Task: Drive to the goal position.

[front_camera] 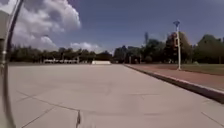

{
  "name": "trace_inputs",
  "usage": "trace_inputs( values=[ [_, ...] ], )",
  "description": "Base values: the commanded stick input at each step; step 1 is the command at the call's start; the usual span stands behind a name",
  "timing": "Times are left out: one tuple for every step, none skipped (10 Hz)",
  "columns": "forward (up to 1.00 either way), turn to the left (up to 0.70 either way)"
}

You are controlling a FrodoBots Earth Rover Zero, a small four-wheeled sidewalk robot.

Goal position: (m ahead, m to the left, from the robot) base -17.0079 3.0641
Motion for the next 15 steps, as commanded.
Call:
trace_inputs(
  values=[
    [0.85,-0.32],
    [0.85,-0.31],
    [0.85,-0.15],
    [0.85,-0.01],
    [0.85,0.00],
    [0.85,0.00],
    [0.85,0.00],
    [0.85,0.00],
    [0.85,0.00],
    [0.85,0.00],
    [0.85,0.00],
    [0.85,-0.01],
    [0.85,-0.03],
    [0.85,-0.10],
    [0.85,-0.31]
  ],
)
